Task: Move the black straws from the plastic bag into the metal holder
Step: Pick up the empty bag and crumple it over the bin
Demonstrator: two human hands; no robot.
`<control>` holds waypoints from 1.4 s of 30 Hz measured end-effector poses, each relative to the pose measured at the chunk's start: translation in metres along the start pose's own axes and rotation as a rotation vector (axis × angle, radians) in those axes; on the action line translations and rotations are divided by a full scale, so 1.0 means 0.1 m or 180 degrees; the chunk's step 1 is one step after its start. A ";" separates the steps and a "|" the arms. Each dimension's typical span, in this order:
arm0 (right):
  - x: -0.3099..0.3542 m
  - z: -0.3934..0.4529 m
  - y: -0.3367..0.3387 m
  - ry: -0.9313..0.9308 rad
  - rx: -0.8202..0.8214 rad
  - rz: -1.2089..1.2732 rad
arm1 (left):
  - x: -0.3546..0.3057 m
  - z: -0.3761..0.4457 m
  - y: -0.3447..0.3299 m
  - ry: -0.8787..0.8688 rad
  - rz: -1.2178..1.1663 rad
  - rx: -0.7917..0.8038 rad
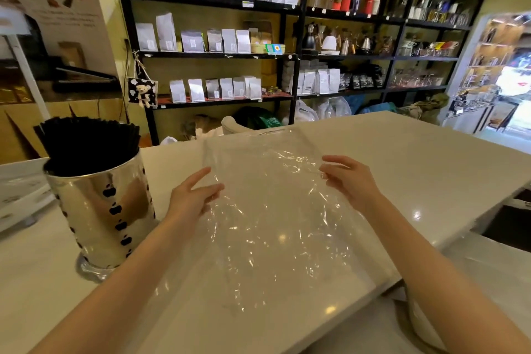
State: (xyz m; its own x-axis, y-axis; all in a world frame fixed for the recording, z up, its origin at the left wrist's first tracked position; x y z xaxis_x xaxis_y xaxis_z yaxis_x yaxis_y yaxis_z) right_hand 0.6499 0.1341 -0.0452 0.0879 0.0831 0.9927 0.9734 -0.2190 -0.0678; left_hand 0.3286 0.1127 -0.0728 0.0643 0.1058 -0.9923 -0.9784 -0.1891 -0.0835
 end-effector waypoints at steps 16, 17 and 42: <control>0.88 -0.46 0.09 0.0863 0.0481 -0.1755 | -1.29 -0.51 -0.10 -0.1488 0.1940 -0.0014; 0.96 -0.48 0.09 0.1117 0.0259 -0.2098 | -1.37 -0.55 -0.10 -0.1593 0.2133 -0.0091; 1.26 -0.81 -0.28 0.0383 0.0966 0.0109 | -0.92 -0.80 -0.55 -0.0295 -0.0764 0.1289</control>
State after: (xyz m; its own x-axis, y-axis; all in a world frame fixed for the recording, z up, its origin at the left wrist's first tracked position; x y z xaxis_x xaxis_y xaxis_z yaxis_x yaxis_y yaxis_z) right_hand 0.6167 0.0719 0.0894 0.1136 -0.0388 0.9928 0.9906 0.0814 -0.1102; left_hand 0.3925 0.0355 0.0162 0.2981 0.1900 -0.9354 -0.9371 0.2449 -0.2489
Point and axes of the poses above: each hand's wrist, its own z-axis towards the middle knuckle, its own y-axis out of the back of the hand, x = y × z, the point moved 10 cm from there along z, towards the middle knuckle, and after that the axes turned 10 degrees about -y, right-handed, at the moved point
